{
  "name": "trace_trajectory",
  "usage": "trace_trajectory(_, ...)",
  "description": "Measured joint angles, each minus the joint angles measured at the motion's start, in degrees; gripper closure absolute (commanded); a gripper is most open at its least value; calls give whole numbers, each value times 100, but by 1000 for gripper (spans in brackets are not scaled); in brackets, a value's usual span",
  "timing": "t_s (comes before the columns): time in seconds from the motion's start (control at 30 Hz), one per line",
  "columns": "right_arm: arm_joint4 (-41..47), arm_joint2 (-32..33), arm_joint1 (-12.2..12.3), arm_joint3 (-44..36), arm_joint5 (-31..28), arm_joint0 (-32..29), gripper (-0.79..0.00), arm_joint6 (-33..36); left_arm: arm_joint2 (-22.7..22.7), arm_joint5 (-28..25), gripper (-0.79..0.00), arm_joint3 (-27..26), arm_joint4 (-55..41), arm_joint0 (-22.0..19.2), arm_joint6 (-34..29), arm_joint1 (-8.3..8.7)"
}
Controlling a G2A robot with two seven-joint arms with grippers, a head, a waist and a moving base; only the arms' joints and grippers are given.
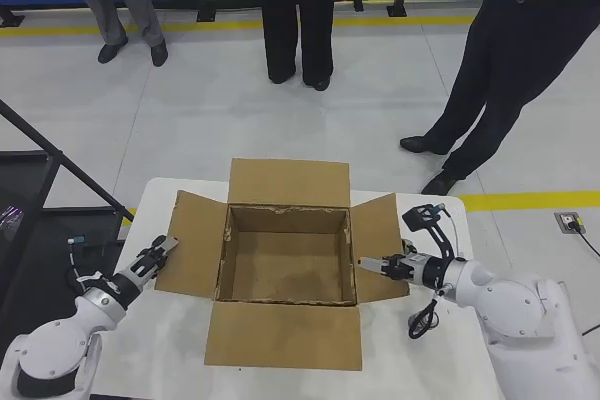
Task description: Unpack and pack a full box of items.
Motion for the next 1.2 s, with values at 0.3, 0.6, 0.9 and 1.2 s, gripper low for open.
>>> trace_trajectory(0.3, 6, 13, 65, -107, 109, -61, -785, -13, -133, -72, -308, 119, 21, 16, -100, 49)
trace_trajectory(0.6, -123, 418, 157, -664, 384, -516, -785, -147, -204, -58, -785, 77, -172, 14, -70, 72)
trace_trajectory(0.9, -114, 411, 155, -641, 371, -507, -785, -144, -594, -443, -785, -224, -1172, 156, 211, 57)
trace_trajectory(1.2, -761, 424, 233, -1115, -69, -848, -785, -361, -529, -1099, -785, -400, -1905, 310, 505, 6)
